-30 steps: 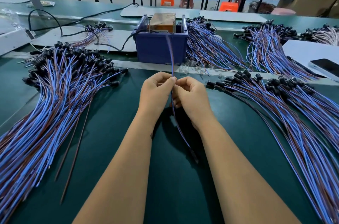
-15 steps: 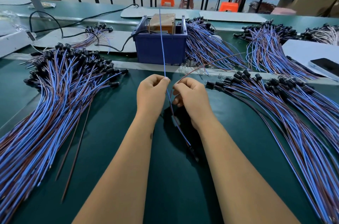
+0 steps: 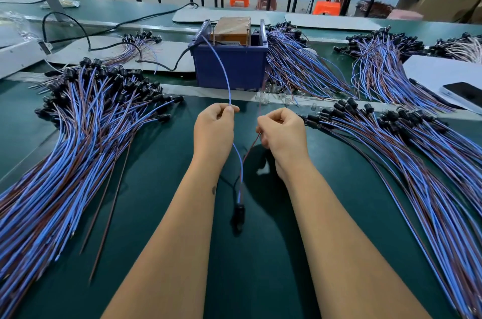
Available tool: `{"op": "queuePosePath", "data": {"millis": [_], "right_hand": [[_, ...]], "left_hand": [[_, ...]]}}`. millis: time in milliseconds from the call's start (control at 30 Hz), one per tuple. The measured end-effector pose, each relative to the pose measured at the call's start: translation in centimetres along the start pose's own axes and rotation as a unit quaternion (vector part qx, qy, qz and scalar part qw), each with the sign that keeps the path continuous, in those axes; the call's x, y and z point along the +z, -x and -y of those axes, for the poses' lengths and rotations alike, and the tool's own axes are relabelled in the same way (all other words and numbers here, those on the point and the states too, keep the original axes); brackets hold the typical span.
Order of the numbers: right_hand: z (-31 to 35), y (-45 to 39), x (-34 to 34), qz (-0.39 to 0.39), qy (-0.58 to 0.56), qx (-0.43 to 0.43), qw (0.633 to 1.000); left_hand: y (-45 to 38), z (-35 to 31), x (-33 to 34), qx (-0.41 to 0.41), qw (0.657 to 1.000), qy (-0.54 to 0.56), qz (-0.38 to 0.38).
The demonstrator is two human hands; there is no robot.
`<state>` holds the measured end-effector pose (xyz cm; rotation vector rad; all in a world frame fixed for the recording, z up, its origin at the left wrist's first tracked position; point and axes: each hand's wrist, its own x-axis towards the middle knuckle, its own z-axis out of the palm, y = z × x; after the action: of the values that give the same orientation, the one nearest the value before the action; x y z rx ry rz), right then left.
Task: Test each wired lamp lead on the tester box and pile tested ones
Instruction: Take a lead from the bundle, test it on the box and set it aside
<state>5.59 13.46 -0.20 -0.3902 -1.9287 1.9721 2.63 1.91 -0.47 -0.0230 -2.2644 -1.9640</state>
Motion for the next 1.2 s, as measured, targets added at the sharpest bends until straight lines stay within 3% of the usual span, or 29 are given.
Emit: {"op": "queuePosePath", "data": {"millis": [133,333,567,800,1200], "right_hand": [[-0.2,-0.1,-0.17,0.06,0.005,-0.011,0.998],[-0.17,-0.37,-0.3,0.089,0.019,0.007,0.996],[0.15,-0.27,-0.28,0.082,0.032,0.011,0.996],[0.33,-0.13,-0.23,0.063,0.061,0.021,0.996],[0.19,0.23,-0.41,-0.026,0.032,-0.038,0.998]], "left_hand": [[-0.04,-0.12,-0.18,0.006,1.0,-0.002,-0.005],[-0.01,-0.23,-0.21,-0.003,1.0,-0.004,-0.004],[0.28,-0.35,-0.08,0.001,1.0,-0.025,0.017],[0.4,0.07,-0.07,0.062,0.996,-0.055,0.029],[0.02,0.48,-0.56,0.069,0.995,-0.07,-0.034]]}}
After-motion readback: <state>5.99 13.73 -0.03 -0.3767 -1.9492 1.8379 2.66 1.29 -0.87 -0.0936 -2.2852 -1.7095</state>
